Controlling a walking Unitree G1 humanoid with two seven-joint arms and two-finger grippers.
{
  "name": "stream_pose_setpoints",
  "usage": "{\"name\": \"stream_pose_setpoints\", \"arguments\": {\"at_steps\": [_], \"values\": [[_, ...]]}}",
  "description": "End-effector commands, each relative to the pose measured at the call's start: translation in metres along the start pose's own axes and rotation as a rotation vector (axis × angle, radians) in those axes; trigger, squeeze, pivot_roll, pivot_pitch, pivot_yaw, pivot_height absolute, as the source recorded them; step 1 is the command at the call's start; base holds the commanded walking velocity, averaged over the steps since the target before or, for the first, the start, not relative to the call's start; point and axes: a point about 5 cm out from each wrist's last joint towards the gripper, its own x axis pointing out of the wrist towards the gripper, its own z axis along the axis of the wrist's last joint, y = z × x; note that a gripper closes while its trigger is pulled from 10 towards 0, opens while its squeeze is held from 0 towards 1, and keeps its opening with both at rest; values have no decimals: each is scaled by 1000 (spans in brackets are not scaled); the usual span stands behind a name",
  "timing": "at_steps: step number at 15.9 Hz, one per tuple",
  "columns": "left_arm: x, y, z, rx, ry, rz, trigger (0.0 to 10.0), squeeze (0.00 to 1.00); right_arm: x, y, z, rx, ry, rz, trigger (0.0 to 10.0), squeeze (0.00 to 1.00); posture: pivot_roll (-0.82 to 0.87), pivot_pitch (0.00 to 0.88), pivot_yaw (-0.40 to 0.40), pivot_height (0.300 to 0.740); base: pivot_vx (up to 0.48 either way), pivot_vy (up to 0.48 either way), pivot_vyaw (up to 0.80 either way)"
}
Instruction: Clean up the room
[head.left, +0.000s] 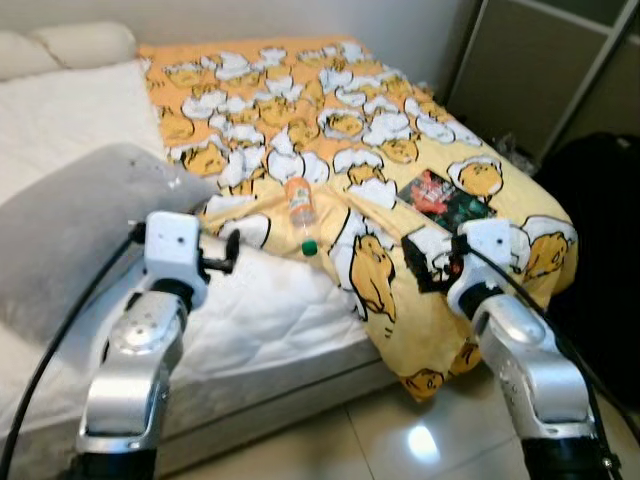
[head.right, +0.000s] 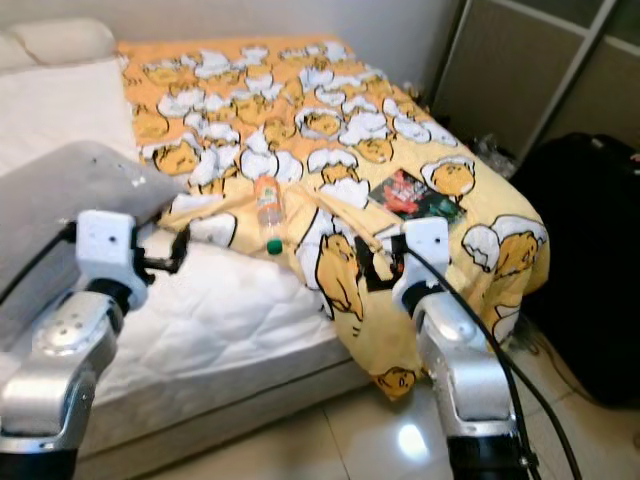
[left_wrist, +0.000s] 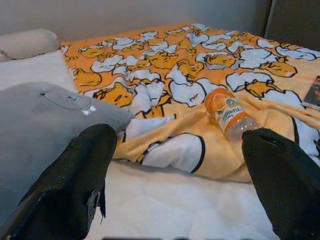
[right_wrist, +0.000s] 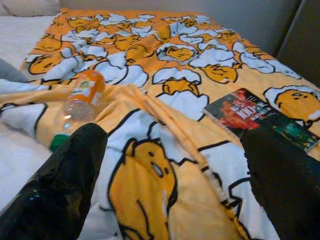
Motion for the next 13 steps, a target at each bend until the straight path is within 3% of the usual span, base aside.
{"name": "stream_pose_setpoints", "arguments": {"at_steps": [1, 2, 4, 13], "values": [[2, -9, 0, -6, -1, -31, 10000, 0, 0, -9, 1, -10, 7, -32, 10000, 800, -130, 0, -32, 740, 296, 0, 538], [2, -10, 0, -4, 0, -36, 10000, 0, 0, -9, 0, 4, 11, -33, 10000, 780, -130, 0, -31, 740, 296, 0, 0], [1, -11, -1, -1, 4, -47, 10000, 0, 0, -10, -3, 3, 39, -37, 10000, 0, -130, 0, -32, 740, 296, 0, 0], [2, -9, -4, 0, 7, -33, 10000, 0, 1, -11, -13, -39, 118, -36, 10000, 0, -130, 0, -32, 740, 296, 0, 0]]}}
